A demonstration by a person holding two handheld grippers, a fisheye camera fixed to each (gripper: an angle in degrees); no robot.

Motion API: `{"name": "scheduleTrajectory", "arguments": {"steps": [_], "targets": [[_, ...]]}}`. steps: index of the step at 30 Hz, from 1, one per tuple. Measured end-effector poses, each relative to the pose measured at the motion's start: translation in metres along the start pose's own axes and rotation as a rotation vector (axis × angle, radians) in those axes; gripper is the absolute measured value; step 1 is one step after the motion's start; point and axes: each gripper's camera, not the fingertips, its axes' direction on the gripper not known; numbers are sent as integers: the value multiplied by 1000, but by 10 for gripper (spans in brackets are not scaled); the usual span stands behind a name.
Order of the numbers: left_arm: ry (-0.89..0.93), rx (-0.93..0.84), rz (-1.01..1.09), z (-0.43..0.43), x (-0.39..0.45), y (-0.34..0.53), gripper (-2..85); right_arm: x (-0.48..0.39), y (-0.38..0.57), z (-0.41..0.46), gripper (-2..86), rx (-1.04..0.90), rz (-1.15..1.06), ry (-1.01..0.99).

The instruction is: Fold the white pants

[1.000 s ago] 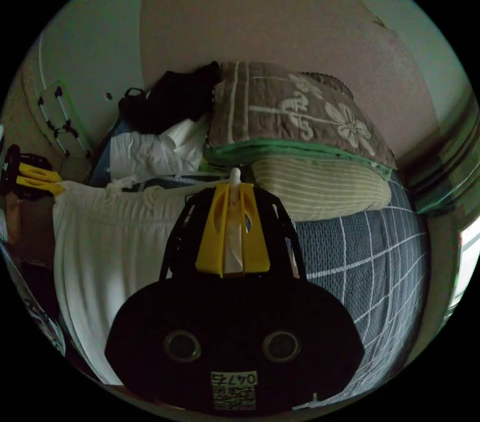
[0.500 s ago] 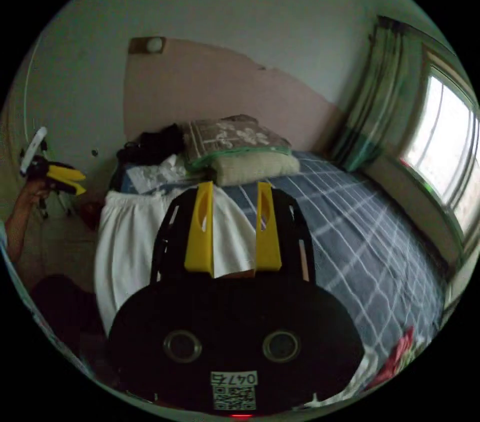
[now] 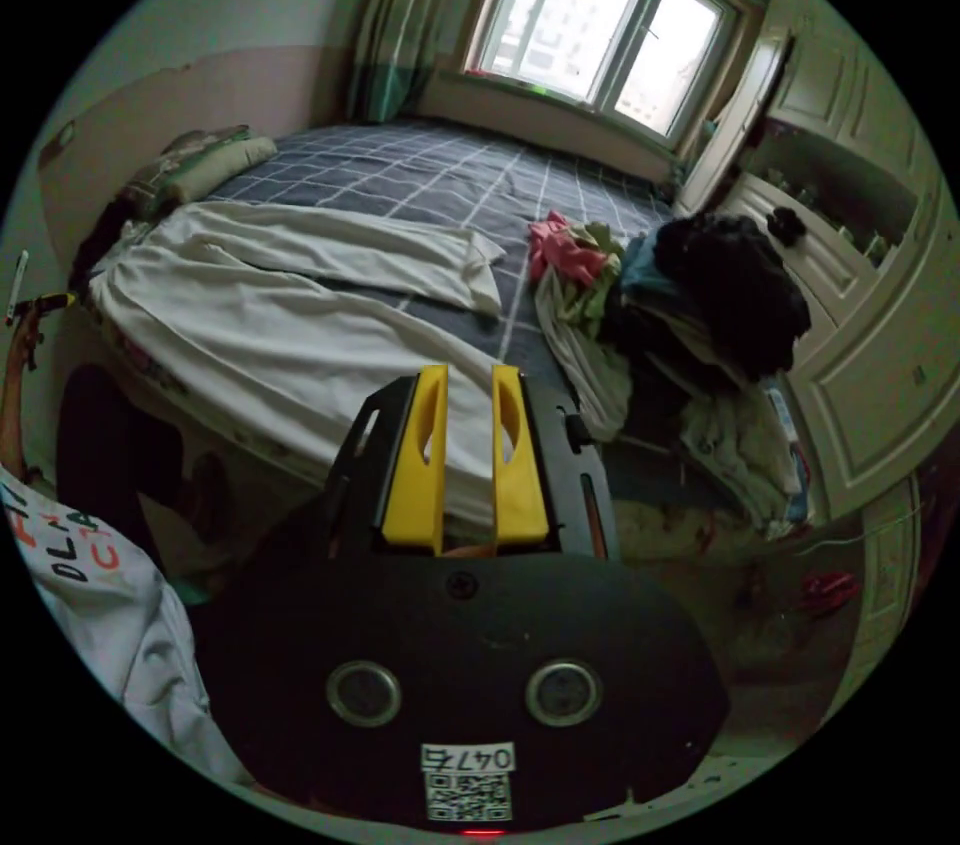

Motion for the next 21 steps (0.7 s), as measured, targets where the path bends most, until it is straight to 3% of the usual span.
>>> {"name": "scheduleTrajectory", "arguments": {"steps": [5,11,17,21], "targets": [[-1,40,-1,-15,31,3,132,20,51,15,58,-82,-62,63],[-111,-52,6,-9,52,-12,132,18,77,52,60,-53,-132,-63],[-149,-54,73,-5,106,-52,131,1,-26,98,21,46,-223,-124],[-28,-52,253,11,192,-106,123,-3,-122,167,14,40,-296,-104]]}}
